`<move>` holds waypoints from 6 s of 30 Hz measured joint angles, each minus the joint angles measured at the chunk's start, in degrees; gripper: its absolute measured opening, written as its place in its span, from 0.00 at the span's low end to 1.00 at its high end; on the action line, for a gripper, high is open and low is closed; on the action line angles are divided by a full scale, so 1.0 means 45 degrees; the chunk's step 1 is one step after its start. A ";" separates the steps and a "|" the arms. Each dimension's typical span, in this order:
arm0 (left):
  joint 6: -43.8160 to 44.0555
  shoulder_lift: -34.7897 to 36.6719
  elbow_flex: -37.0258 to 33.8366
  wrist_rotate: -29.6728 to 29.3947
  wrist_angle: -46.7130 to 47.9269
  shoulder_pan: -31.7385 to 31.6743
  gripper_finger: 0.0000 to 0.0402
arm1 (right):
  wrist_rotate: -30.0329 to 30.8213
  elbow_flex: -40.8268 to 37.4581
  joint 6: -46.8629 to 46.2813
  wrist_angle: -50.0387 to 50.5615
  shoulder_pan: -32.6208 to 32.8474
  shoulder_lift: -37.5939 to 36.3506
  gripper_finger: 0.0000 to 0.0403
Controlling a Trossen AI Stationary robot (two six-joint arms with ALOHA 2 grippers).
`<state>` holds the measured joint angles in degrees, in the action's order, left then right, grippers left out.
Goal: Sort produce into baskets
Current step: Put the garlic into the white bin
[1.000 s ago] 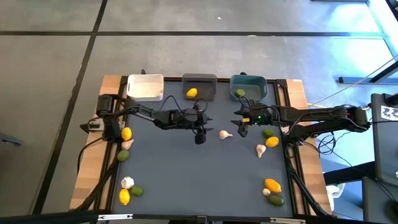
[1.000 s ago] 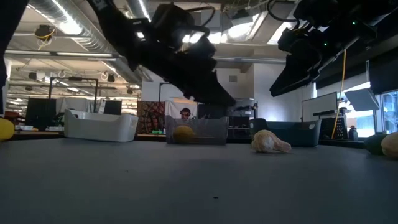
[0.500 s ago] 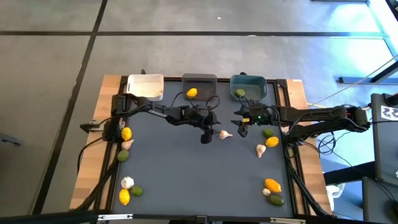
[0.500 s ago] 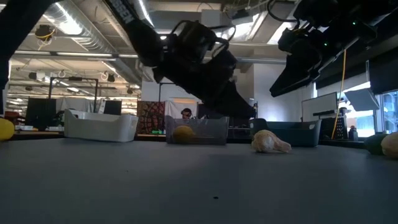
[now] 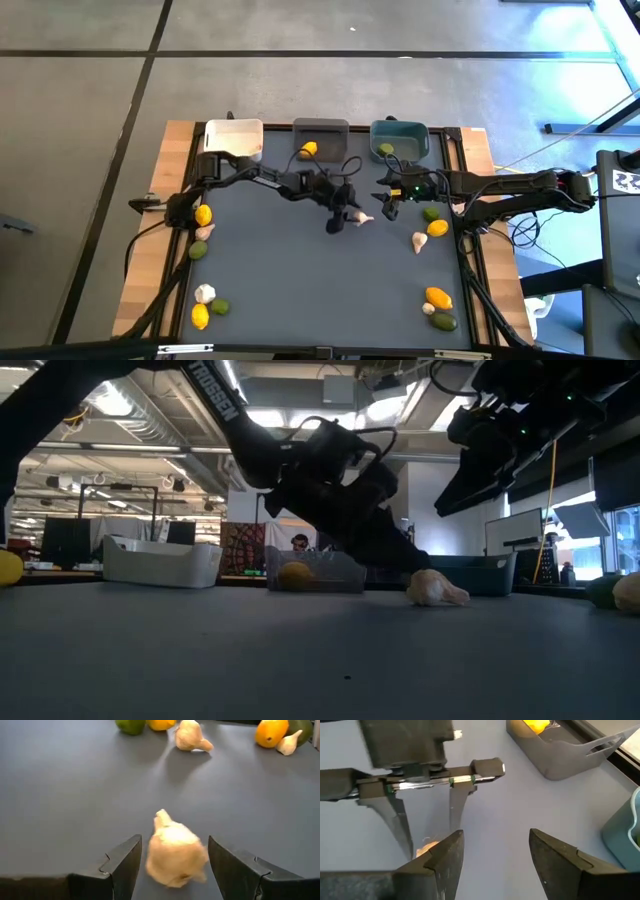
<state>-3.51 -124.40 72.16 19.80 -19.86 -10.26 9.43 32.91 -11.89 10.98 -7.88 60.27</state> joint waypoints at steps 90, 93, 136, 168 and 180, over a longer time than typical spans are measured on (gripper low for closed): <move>-0.0478 -0.2273 0.2454 0.0478 -0.0984 0.0005 0.50 | -0.1660 0.0000 -0.0634 0.2924 0.0005 0.1389 0.55; -0.0528 -0.2278 0.2453 0.0480 -0.0915 0.0020 0.42 | -0.1527 0.0000 -0.0634 0.2916 0.0005 0.1389 0.55; -0.0274 0.5131 0.2429 -0.5349 1.0265 0.0020 0.25 | -0.1428 0.0000 -0.0678 0.2807 0.0000 0.1389 0.55; 0.2401 1.0129 0.1732 -1.2563 1.7542 -0.2085 0.25 | -0.0855 0.0000 -0.0678 0.2790 0.0004 0.1389 0.55; 0.2371 1.0112 -0.1941 -1.2562 1.5052 -0.4826 0.25 | -0.0855 0.0000 -0.0678 0.2779 0.0004 0.1389 0.55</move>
<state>7.16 -78.89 63.43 -36.73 47.88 -31.98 5.58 32.91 -14.94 23.48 -7.86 66.52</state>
